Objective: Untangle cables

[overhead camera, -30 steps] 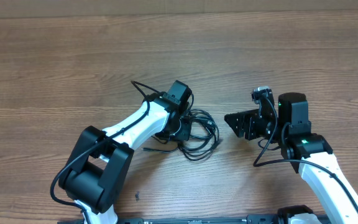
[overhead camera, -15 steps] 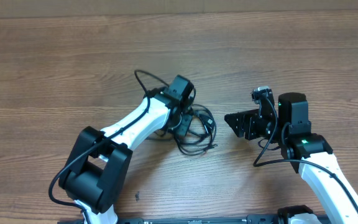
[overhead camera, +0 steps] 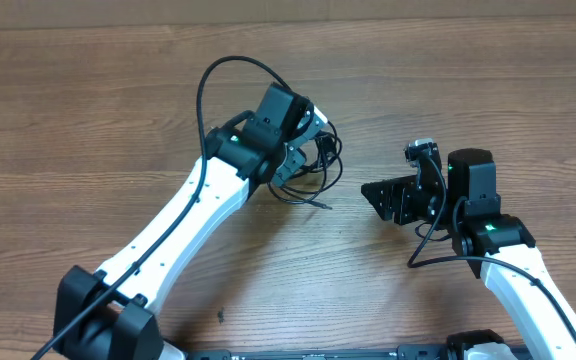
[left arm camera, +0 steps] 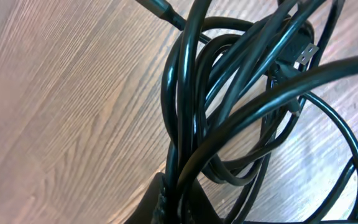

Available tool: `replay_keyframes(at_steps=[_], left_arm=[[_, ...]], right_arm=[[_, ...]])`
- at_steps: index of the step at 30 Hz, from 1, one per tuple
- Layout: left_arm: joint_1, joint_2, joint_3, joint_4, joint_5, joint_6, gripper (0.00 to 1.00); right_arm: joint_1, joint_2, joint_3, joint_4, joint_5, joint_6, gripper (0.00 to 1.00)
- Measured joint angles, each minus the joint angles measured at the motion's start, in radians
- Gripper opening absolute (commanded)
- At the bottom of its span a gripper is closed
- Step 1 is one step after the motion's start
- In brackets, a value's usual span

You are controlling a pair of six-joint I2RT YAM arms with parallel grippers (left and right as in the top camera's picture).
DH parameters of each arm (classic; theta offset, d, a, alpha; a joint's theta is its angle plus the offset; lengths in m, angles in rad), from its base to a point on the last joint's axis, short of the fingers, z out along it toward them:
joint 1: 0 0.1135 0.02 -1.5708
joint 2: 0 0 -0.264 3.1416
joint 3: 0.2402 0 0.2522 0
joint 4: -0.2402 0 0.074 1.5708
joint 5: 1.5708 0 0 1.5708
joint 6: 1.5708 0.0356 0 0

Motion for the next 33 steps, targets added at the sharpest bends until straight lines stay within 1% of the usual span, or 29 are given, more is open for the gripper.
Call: replay_keyframes(at_steps=[4, 6, 7, 10, 16, 24, 30, 33], left_arm=[[0.0, -0.004, 0.0, -0.057, 0.043, 0.105, 0.04], [0.0, -0.004, 0.0, -0.101, 0.102, 0.177, 0.04], [0.0, -0.004, 0.0, -0.112, 0.146, 0.224, 0.04], [0.0, -0.004, 0.0, -0.128, 0.249, 0.317, 0.04], [0.0, -0.004, 0.0, -0.126, 0.451, 0.451, 0.04], [0.0, -0.004, 0.0, -0.122, 0.568, 0.51, 0.04], [0.0, -0.004, 0.0, -0.126, 0.587, 0.515, 0.04], [0.0, -0.004, 0.0, -0.167, 0.588, 0.546, 0.04]], right_arm=[[0.0, 0.0, 0.0, 0.035, 0.0, 0.018, 0.67], [0.0, 0.0, 0.0, 0.06, 0.0, 0.051, 0.69], [0.0, 0.0, 0.0, 0.074, 0.0, 0.071, 0.69], [0.0, 0.0, 0.0, 0.093, 0.0, 0.116, 0.69], [0.0, 0.0, 0.0, 0.093, 0.0, 0.146, 0.7], [0.0, 0.0, 0.0, 0.093, 0.0, 0.154, 0.7], [0.0, 0.0, 0.0, 0.093, 0.011, 0.154, 0.7], [0.0, 0.0, 0.0, 0.081, 0.036, 0.156, 0.69]])
